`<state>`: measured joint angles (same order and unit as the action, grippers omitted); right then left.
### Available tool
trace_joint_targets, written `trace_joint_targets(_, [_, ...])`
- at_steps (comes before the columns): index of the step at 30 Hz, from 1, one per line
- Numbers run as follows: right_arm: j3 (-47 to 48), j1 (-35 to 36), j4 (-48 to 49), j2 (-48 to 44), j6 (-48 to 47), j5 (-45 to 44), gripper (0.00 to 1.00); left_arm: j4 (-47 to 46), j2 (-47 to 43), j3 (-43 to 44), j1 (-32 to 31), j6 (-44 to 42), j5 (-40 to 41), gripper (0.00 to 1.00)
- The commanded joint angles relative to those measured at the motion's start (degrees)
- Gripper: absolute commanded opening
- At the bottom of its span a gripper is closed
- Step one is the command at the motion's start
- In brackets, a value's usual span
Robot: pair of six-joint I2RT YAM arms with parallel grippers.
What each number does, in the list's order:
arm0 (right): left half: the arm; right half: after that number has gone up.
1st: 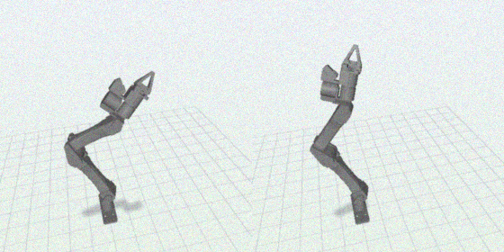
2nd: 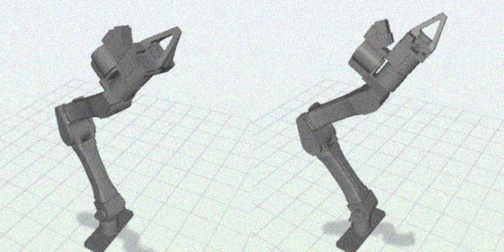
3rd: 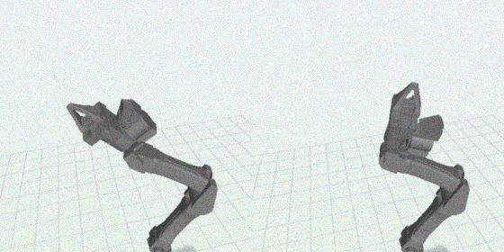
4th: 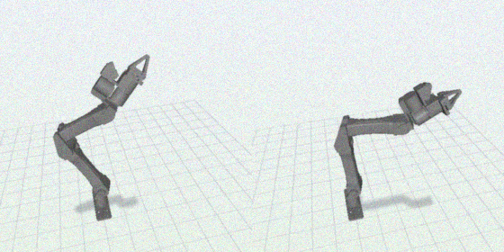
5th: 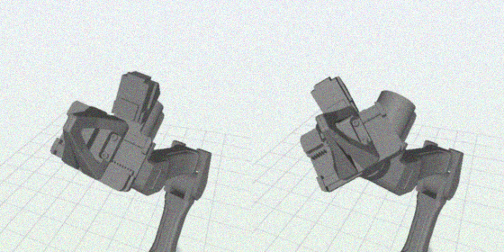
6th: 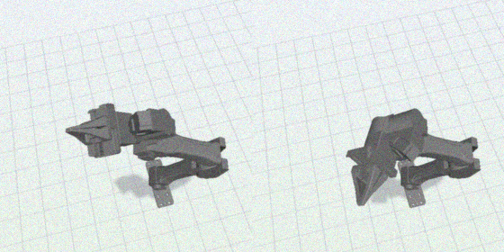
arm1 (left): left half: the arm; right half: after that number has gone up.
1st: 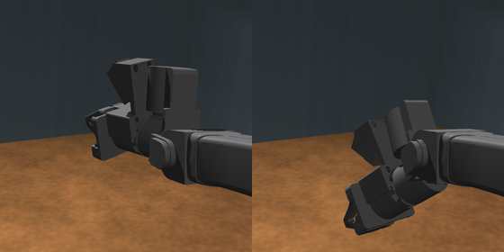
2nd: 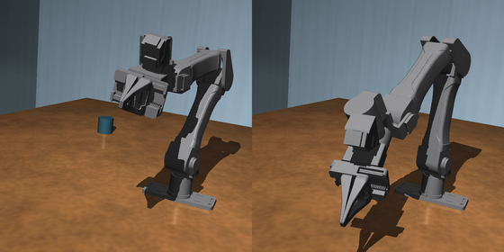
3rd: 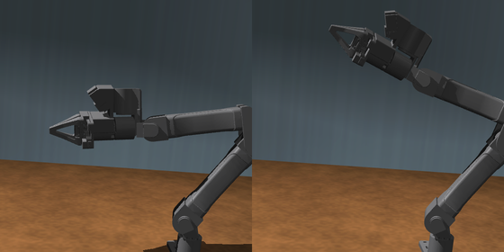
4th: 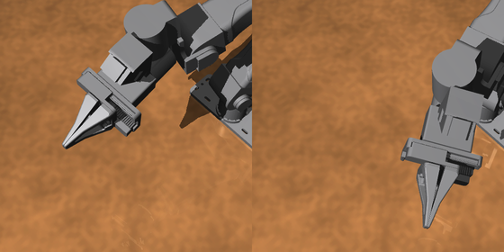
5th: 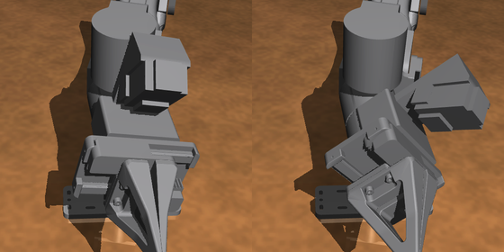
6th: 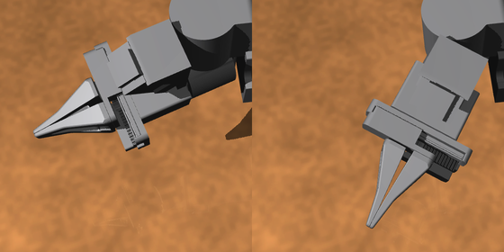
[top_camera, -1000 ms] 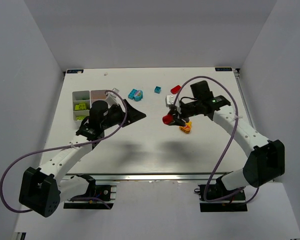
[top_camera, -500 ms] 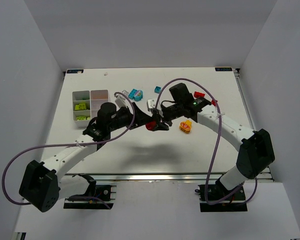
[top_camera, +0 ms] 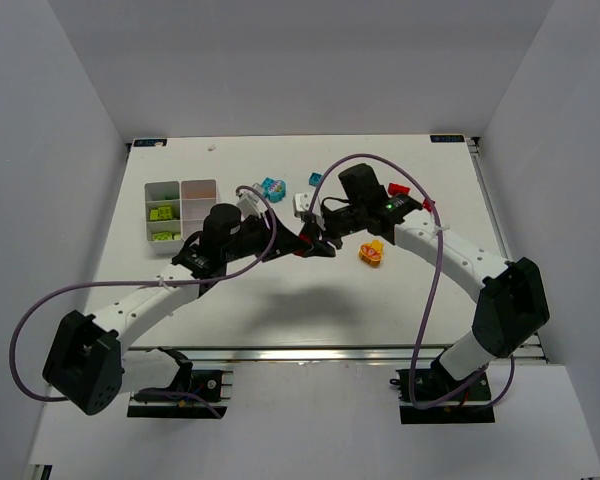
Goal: Sort the legos into containers by color
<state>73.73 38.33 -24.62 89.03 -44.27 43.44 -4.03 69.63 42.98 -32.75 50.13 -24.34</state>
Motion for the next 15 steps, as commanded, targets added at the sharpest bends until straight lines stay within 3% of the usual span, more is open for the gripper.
trace_joint_targets(1, [1.3,0.2,2.7,-1.0,0.6,1.1,0.10,-0.3,0.9,1.8,-0.4,-1.0,-0.7,0.39])
trace_joint_targets(3, [1.1,0.2,2.6,-1.1,0.2,0.7,0.32,0.0,1.0,2.5,-0.4,-1.3,-0.2,0.27])
trace_joint_targets(4, [1.0,0.3,2.6,-1.1,0.2,0.2,0.76,0.3,1.0,2.8,-0.4,-1.6,0.3,0.24])
trace_joint_targets(5, [0.3,0.2,2.9,-1.2,0.2,-1.3,0.89,2.6,0.6,3.4,-0.4,-2.2,2.4,0.21])
trace_joint_targets(9, [-2.8,0.2,7.8,-2.1,2.7,-8.9,0.89,12.0,-1.8,6.8,0.6,-5.6,12.6,0.09])
trace_joint_targets(12, [-7.1,-0.4,12.6,-3.2,4.6,-16.9,0.89,21.2,-3.9,9.2,6.8,-5.7,20.1,0.00])
trace_joint_targets(15, [-9.8,-1.6,14.5,-4.2,5.6,-19.9,0.89,28.4,-6.3,10.5,12.7,-4.4,25.7,0.00])
